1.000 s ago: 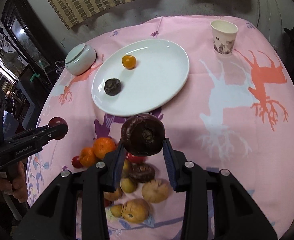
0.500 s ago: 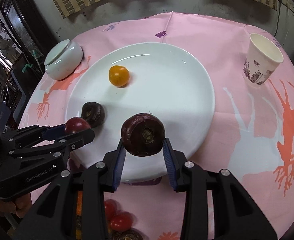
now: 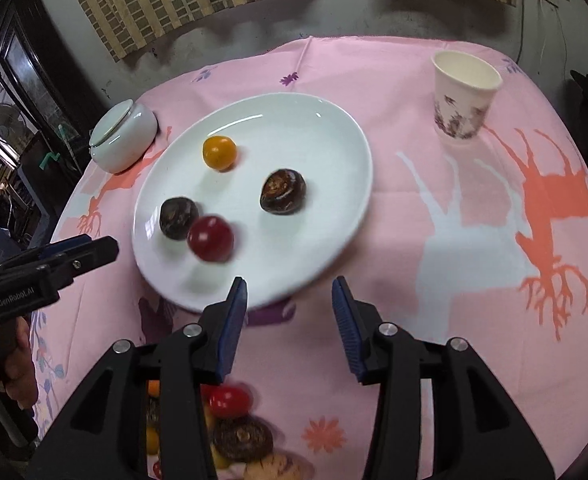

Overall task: Organize fruits
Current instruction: 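Carry both fruits to the white plate and open both tools to release, then grasp a red plum with left tool while right tool grasps pepino melon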

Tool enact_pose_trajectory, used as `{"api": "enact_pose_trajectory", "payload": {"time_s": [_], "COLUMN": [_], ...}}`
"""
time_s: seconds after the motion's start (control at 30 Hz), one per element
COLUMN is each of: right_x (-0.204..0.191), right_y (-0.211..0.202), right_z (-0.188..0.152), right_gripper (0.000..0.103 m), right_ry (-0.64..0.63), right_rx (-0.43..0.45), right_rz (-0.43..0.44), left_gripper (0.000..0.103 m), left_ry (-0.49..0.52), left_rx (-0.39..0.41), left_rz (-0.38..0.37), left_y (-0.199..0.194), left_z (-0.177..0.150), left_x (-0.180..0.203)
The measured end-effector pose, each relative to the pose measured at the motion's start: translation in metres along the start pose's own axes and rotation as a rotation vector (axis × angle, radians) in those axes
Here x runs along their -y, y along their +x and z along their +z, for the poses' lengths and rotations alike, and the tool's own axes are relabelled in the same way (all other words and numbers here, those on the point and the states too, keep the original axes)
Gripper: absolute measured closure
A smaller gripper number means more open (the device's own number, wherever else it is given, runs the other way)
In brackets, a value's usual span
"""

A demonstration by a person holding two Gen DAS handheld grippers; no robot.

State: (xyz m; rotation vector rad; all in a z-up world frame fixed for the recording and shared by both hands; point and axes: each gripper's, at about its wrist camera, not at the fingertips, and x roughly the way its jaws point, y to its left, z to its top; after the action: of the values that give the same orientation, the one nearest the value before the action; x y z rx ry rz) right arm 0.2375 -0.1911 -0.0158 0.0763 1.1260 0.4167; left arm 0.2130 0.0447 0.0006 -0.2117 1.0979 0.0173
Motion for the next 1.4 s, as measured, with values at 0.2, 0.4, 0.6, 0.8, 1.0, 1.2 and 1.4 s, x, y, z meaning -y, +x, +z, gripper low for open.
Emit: {"api": "enact_pose_trajectory", "payload": {"time_s": [0.2,0.4,0.6,0.8,1.0,1.2,1.4], "right_x": [0.018,0.009,-0.007,-0.01,-0.006,-0.007,-0.016], "right_y": [-0.022,-0.037,-0.051,-0.061,-0.063,-0.064,-0.057], "right_z": [-0.073,-0.114,-0.129,-0.137,-0.148,-0.154,-0.157], "right_gripper": [0.057,0.057,0.056,0.056,0.056,0.056,0.056], "right_ry": [0.093,0.095,0.081,0.079,0.098,0.096,0.07], "right_rx": [-0.098,-0.147,-0.141,-0.134,-0.143,-0.153,-0.174], "right_rz": [0.001,0.008,0.029,0.03,0.022,0.017,0.023], "left_gripper": [0.031,0.031,0.031,0.031,0.048,0.063,0.063], "left_ry": [0.035,0.058,0.083,0.091,0.096,0.094,0.046], "left_rx": [-0.08,-0.155,-0.169,-0.181,-0.21,-0.205,-0.208], "left_rz": [0.049,0.048,0.036,0.025,0.015,0.003,-0.025], "left_y": [-0.019,-0.026,-0.031,-0.025,-0.008,-0.004,-0.014], "left_z": [-0.079,-0.143,-0.167,-0.172,-0.176,-0.178,-0.183], "left_x": [-0.01,-0.005,0.002,0.009,0.012,0.012,0.004]}}
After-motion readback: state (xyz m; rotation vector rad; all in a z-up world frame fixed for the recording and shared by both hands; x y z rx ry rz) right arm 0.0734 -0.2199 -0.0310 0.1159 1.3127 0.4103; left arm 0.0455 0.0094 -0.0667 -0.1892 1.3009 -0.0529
